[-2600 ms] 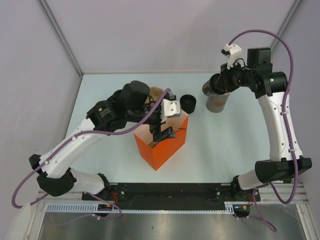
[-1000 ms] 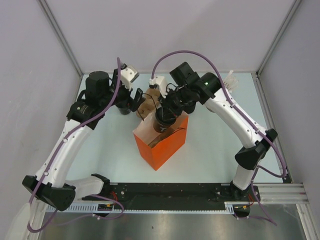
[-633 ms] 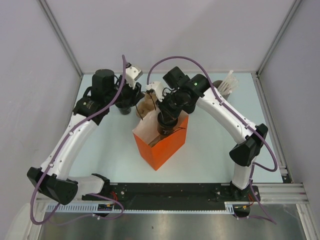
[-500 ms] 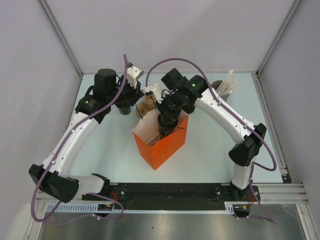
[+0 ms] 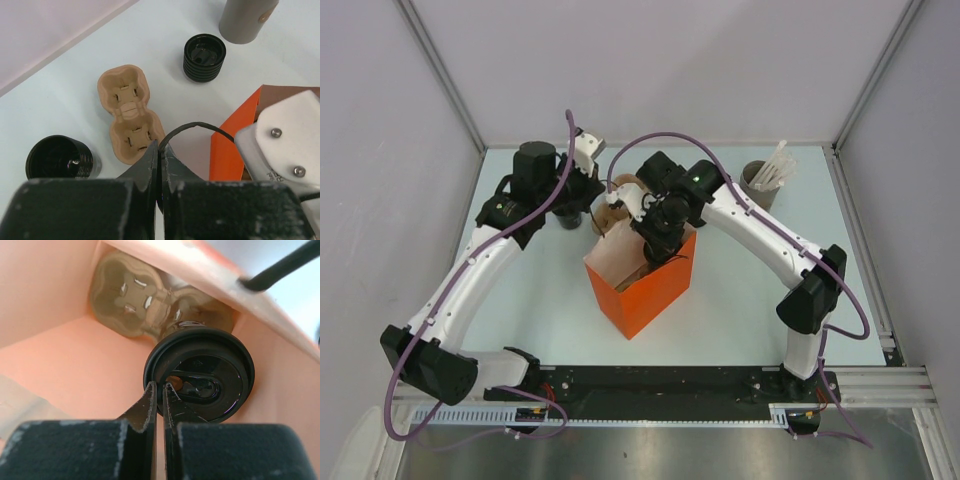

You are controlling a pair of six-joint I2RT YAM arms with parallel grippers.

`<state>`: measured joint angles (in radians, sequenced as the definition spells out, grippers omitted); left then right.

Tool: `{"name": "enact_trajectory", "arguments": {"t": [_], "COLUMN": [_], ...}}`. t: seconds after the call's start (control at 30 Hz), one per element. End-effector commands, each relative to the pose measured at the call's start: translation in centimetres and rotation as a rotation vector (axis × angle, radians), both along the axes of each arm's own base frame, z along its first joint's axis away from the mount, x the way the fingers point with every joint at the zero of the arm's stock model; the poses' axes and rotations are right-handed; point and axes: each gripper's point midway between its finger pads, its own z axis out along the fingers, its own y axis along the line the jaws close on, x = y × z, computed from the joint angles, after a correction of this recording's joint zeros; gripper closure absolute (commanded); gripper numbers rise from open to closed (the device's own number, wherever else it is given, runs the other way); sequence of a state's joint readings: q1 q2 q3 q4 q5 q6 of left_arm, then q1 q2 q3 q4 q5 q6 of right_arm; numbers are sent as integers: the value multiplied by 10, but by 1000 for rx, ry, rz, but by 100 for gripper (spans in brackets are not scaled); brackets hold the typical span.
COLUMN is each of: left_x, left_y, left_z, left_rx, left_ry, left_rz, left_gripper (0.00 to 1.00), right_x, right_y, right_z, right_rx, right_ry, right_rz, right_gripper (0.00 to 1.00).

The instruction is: Pack the takeout coffee

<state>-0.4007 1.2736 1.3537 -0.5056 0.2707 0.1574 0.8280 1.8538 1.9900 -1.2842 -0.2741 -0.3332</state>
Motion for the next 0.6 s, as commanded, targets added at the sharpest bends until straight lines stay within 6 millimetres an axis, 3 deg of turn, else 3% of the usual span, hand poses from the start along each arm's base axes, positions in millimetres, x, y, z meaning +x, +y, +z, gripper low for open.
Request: {"name": "enact_trajectory", "arguments": {"t": [0.0, 0.57], "left_x": [6, 18], "left_y": [8, 20], "left_z": [12, 4], "left_rx": [-30, 7], "left_ry": [-42, -25], "left_rz": [68, 161], "left_gripper": [97, 100], "right_x": [-3, -4], "right_y": [-6, -18], "right_z": [-7, -26], "right_rx": [-52, -132], "right_ry": [-10, -13], "right_rz": [26, 65], "right_gripper": [100, 100]}}
